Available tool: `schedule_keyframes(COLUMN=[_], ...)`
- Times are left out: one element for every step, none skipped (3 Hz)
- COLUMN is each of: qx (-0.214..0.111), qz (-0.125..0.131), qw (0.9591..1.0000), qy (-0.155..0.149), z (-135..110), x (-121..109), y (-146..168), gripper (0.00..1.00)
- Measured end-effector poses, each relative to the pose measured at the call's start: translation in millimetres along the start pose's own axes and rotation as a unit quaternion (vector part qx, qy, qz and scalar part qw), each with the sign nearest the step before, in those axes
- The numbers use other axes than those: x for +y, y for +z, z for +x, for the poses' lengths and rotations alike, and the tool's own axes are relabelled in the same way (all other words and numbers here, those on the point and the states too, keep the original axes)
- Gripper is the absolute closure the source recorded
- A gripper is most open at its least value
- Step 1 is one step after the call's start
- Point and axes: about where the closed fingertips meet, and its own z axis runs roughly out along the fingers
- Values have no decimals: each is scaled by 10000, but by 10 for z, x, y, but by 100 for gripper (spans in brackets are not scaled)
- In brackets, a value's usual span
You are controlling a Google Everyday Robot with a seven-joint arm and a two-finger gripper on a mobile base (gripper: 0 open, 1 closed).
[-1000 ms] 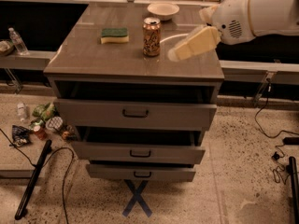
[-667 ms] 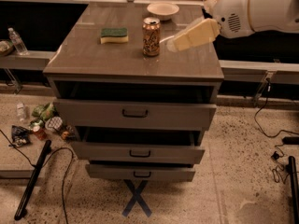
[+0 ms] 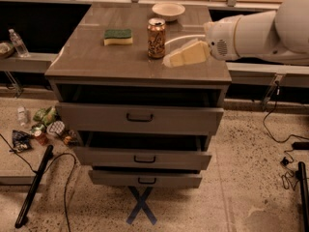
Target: Pick orange can
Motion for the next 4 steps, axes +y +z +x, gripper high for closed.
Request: schedule_keyframes(qx=[-109, -358, -612, -795], qz=[240, 270, 168, 164], qw=[9995, 9984, 9973, 9963], qy=[165, 355, 378, 280], z=[219, 300, 256, 139], x=[-277, -538, -724, -908], y=[423, 1005, 1488, 1715], gripper=[0, 0, 0, 0])
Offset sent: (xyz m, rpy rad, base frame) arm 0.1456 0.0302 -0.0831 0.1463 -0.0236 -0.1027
